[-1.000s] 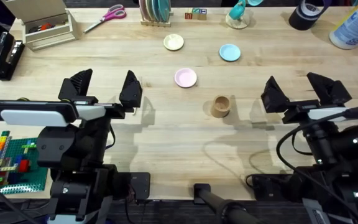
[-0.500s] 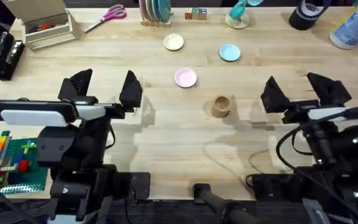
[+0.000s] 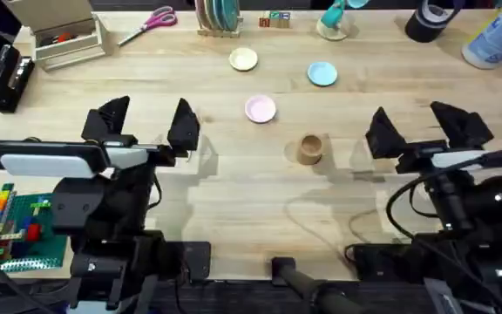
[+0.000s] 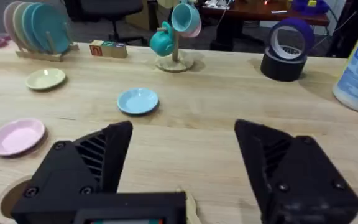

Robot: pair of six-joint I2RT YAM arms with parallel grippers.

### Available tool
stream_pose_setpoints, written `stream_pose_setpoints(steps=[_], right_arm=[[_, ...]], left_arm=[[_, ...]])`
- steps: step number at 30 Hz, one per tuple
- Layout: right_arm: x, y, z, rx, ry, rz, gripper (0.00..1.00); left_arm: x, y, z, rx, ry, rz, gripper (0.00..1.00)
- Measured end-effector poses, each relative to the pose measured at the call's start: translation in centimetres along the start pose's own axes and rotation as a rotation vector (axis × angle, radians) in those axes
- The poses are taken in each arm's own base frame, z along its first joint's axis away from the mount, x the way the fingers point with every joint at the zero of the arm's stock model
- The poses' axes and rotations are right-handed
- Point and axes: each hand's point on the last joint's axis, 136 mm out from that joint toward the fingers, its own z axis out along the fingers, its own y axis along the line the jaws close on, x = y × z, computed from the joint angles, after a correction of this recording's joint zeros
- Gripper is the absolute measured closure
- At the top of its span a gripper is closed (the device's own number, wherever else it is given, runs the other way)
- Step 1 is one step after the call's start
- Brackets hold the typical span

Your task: Pick up a utensil and set it on the pink plate, then put the other utensil in the container.

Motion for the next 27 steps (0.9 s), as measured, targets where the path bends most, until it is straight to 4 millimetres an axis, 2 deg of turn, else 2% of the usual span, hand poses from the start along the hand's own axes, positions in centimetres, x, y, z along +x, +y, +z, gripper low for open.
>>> stream_pose_setpoints(steps=[9, 13, 21, 27], right_arm=[[0.5, 0.1, -0.7, -0.004, 0.081, -0.005, 0.005], [0.9, 0.3, -1.9, -0.014, 0.177, -0.006, 0.005], [-4.2, 0.2, -4.3, -0.012, 0.129, 0.000, 0.005], [-7.2, 0.2, -6.0, -0.010, 0.114, 0.017, 0.006]], left_arm=[[-0.5, -0.6, -0.1, 0.035, -0.003, 0.000, 0.008], [-2.5, -0.7, -0.7, 0.042, -0.020, 0.001, 0.007], [-6.8, -0.8, -2.6, 0.045, -0.024, 0.001, 0.008], [-10.7, -0.8, -4.7, 0.045, -0.053, 0.002, 0.007]])
